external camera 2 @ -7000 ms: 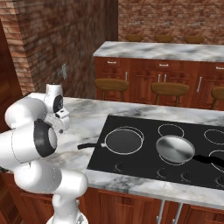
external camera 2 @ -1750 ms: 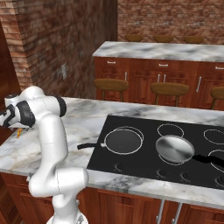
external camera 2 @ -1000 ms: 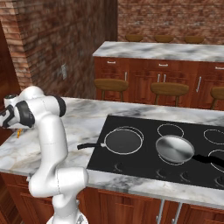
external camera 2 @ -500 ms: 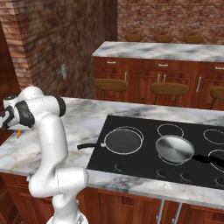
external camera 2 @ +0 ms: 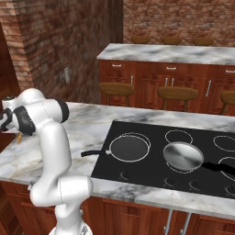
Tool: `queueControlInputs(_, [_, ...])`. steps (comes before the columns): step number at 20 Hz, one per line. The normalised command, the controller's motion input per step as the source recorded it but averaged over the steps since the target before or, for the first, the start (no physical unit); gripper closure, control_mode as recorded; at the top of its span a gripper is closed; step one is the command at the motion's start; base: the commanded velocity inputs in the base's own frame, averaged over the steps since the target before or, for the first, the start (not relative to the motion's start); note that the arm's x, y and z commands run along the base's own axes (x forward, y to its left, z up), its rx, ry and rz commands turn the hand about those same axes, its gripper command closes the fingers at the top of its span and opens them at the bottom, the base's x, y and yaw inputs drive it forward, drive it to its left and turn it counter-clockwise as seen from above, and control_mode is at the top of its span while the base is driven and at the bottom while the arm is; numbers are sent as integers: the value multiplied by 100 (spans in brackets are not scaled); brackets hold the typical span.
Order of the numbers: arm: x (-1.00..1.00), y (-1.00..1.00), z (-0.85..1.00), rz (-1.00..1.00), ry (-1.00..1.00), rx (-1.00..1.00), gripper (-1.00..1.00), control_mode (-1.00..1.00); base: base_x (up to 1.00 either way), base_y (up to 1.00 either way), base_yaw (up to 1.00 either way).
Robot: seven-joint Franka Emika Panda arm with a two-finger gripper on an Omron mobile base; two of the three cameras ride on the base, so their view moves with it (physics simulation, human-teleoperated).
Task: Place both pans onto different burners. Then place the bell pepper and the shrimp on different pans.
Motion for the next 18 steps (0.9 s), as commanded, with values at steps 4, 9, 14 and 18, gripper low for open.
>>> queueControlInputs(4, [-37,-64,49,-1,0,0,100,-100,0,0,0])
queueControlInputs(9, [-30,-89,37,-1,0,0,100,-100,0,0,0])
queueControlInputs(14, [-8,-100,26,-1,0,0,100,-100,0,0,0])
queueControlInputs(18, [0,-100,24,-1,0,0,100,-100,0,0,0])
